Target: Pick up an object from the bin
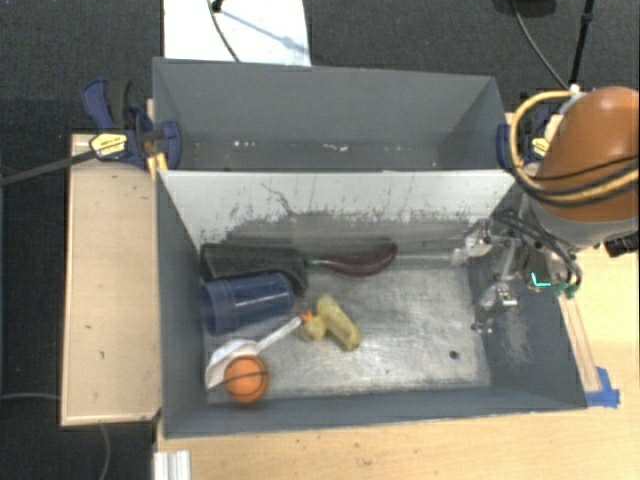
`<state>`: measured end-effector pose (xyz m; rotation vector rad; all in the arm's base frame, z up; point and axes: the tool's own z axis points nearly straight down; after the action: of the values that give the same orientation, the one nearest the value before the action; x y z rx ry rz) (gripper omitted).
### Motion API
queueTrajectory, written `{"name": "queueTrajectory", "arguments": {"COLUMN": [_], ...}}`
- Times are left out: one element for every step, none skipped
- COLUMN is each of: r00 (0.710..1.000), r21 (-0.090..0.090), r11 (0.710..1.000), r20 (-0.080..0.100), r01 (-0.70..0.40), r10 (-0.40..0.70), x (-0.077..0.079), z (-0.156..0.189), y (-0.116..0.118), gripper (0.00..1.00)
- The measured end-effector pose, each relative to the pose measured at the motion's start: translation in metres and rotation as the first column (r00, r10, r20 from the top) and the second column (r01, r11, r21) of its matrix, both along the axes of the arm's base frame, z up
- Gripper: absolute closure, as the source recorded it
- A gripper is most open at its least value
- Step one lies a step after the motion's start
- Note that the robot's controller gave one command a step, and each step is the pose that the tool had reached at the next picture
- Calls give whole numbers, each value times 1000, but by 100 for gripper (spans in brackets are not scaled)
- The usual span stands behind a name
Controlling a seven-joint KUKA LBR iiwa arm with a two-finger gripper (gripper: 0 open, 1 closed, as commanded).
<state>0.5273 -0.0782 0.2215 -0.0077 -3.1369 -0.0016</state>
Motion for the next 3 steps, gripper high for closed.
{"name": "queueTrajectory", "arguments": {"r00": [1000,999,997], "r21": [0,-1,-4], "r11": [1000,999,997], "r20": [3,2,24], "r01": [-1,-54,-75], "r10": [1,54,75], "x": [0,4,13], "z": [2,33,25], "y": [0,14,26], "gripper": [0,0,0]}}
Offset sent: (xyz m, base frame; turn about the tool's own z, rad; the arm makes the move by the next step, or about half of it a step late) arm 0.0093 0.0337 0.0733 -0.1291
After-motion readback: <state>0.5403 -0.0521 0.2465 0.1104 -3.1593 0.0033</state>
